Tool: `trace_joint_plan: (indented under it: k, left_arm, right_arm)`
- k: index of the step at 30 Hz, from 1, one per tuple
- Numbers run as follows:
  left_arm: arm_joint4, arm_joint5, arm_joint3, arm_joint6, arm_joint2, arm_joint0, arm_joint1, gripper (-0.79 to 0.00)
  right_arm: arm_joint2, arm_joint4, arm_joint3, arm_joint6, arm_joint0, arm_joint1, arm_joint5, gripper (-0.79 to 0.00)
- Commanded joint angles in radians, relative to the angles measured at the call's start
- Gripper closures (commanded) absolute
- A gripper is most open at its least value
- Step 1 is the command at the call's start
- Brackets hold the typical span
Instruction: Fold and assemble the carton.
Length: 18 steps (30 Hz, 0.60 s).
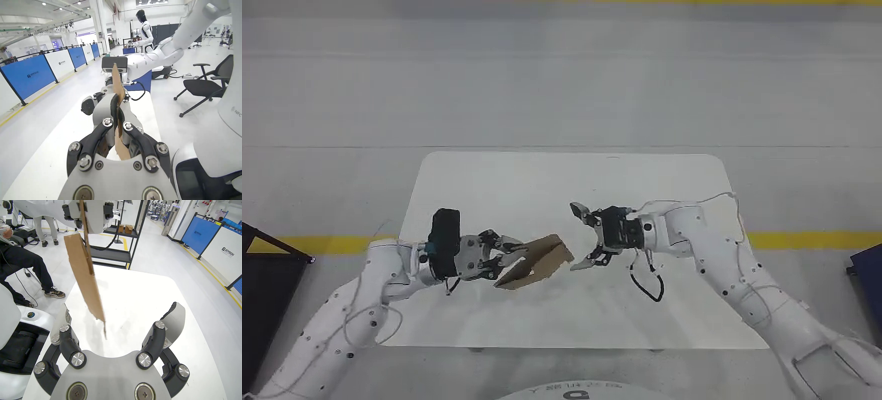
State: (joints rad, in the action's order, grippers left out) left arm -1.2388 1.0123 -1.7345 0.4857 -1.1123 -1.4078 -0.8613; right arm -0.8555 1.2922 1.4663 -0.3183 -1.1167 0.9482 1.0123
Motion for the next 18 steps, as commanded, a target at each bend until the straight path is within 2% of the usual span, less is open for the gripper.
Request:
trace_joint_plan:
  k: [1,3,5,8,12,16,18]
  left_arm:
    - [-0.005,0.0,0.002,0.016,0.017,0.008,0.014,0.0]
    - [-0.006,0.0,0.005,0.029,0.027,0.016,0.024,0.0]
    - [-0.007,0.0,0.006,0.04,0.037,0.024,0.033,0.0]
    - [-0.007,0.0,0.006,0.053,0.049,0.035,0.044,0.0]
    - [-0.008,0.0,-0.002,0.068,0.069,0.045,0.054,0.0]
    - [-0.011,0.0,0.0,0.085,0.093,0.06,0.064,0.0]
    - [-0.012,0.0,0.004,0.09,0.099,0.065,0.067,0.0]
  right_arm:
    - [0.026,-0.001,-0.002,0.007,0.016,0.001,0.0,-0.77]
    - [0.057,0.001,-0.001,0.009,0.031,0.001,0.0,-0.72]
    - [0.09,0.001,-0.002,0.008,0.048,-0.002,0.0,-0.573]
    - [0.147,-0.007,-0.004,-0.009,0.08,-0.008,0.0,-0.4]
    - [0.214,-0.029,-0.02,-0.039,0.126,-0.019,0.0,-0.369]
    - [0.311,-0.053,-0.035,-0.084,0.191,-0.031,0.0,-0.286]
    - [0.364,-0.053,-0.037,-0.113,0.225,-0.037,0.0,-0.108]
